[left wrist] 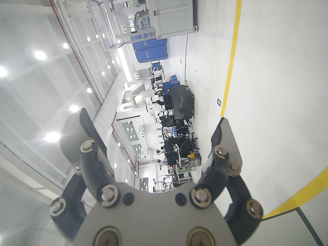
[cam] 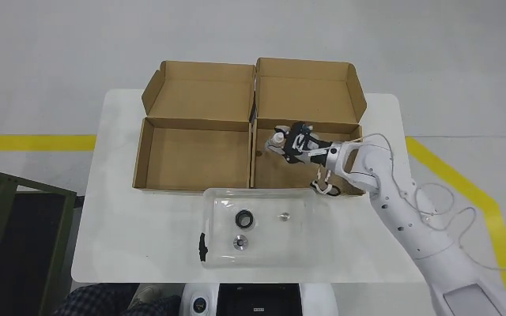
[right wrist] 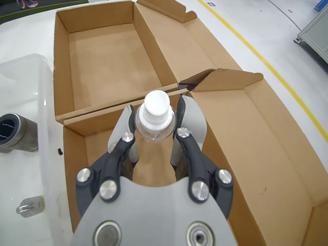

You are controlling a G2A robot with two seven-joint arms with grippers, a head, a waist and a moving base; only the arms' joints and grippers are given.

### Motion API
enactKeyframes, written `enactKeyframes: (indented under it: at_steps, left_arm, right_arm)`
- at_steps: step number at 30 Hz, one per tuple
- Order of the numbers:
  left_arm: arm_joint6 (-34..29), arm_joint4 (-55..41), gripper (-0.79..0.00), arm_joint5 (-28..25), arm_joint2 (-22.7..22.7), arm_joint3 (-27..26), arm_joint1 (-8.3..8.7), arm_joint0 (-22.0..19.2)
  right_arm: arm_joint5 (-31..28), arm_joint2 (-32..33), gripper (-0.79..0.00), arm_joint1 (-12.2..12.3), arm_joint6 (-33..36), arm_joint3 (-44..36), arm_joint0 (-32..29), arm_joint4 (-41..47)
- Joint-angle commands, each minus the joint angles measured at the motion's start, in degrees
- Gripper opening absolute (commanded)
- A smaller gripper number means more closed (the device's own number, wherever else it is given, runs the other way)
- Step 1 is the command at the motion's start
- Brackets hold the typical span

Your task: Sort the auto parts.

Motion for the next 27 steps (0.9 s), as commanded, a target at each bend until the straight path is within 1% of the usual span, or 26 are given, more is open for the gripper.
enactKeyframes:
  at_steps: [1, 8, 9, 11, 12, 13, 14, 15, 16, 22, 27]
  left_arm:
    - [0.0, 0.0, 0.0, 0.0, 0.0, 0.0, 0.0, 0.0]
    - [0.0, 0.0, 0.0, 0.0, 0.0, 0.0, 0.0, 0.0]
    - [0.0, 0.0, 0.0, 0.0, 0.0, 0.0, 0.0, 0.0]
    - [0.0, 0.0, 0.0, 0.0, 0.0, 0.0, 0.0, 0.0]
    - [0.0, 0.0, 0.0, 0.0, 0.0, 0.0, 0.0, 0.0]
    - [0.0, 0.0, 0.0, 0.0, 0.0, 0.0, 0.0, 0.0]
    - [0.0, 0.0, 0.0, 0.0, 0.0, 0.0, 0.0, 0.0]
    - [0.0, 0.0, 0.0, 0.0, 0.0, 0.0, 0.0, 0.0]
    - [0.0, 0.0, 0.0, 0.0, 0.0, 0.0, 0.0, 0.0]
    - [0.0, 0.0, 0.0, 0.0, 0.0, 0.0, 0.0, 0.0]
    - [0.0, 0.0, 0.0, 0.0, 0.0, 0.0, 0.0, 0.0]
  right_arm:
    - [0.1, -0.7, -0.785, -0.4, 0.0, 1.8, 0.9, 0.1]
    - [0.6, -3.0, -0.779, -1.6, 0.0, 6.5, 3.3, -0.5]
    - [0.6, -3.2, -0.739, -1.7, 0.0, 7.0, 3.5, -0.5]
    - [0.7, -3.6, -0.727, -2.0, -0.1, 7.7, 4.0, -0.7]
    - [0.7, -3.8, -0.683, -2.1, -0.2, 8.0, 4.1, -0.8]
    - [0.7, -3.9, -0.576, -2.2, -0.3, 8.3, 4.2, -0.8]
    - [0.7, -4.0, -0.425, -2.3, -0.3, 8.6, 4.4, -0.9]
    - [0.7, -4.1, -0.166, -2.4, -0.4, 8.8, 4.4, -0.9]
    - [0.7, -4.2, 0.0, -2.5, -0.4, 8.9, 4.5, -1.0]
    - [0.9, -3.8, 0.0, -2.7, -0.6, 8.6, 4.6, -1.1]
    - [0.4, -1.5, 0.0, -2.1, -0.5, 5.0, 3.5, -1.3]
